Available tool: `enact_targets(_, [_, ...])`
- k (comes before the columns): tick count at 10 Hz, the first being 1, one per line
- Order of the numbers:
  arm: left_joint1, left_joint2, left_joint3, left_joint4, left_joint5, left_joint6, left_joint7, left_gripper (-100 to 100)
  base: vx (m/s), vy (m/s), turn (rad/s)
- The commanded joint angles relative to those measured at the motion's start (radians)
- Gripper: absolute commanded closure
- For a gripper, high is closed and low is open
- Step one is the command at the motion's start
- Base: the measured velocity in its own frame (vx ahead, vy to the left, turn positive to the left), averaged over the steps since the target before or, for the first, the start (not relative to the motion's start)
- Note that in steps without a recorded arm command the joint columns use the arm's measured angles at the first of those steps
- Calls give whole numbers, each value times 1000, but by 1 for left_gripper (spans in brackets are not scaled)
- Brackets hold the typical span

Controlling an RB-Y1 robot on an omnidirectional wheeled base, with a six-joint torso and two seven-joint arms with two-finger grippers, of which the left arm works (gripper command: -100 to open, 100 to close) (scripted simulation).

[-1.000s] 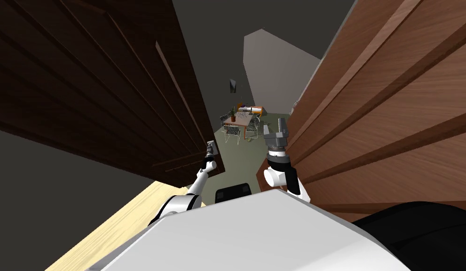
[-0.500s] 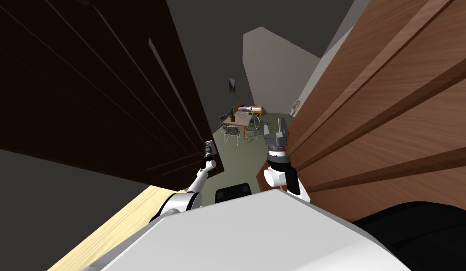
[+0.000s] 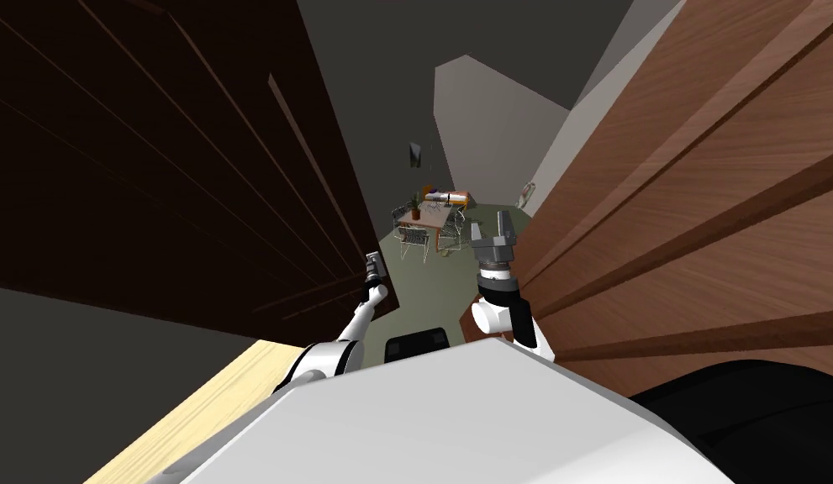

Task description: Push the door open

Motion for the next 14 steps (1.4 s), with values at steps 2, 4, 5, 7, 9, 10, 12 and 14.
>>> enact_targets(2, [-13,-25,20,4,48,-27,-48,100,109,-16,-7])
enact_targets(4, [-11,14,33,6,57,-38,-59,100,78,7,19])
enact_targets(5, [-11,14,33,6,57,-38,-59,100,149,14,10])
enact_targets(7, [-13,33,50,7,79,-55,-83,100,136,23,43])
enact_targets(9, [-27,44,39,35,105,-82,-79,-100,97,32,-31])
enact_targets(10, [-34,50,34,45,131,-104,-92,-100,-109,47,-254])
enact_targets(12, [-42,54,29,58,164,-132,-109,-100,-139,55,-153])
enact_targets(14, [-51,56,22,72,200,-164,-128,-100,-87,25,-156])
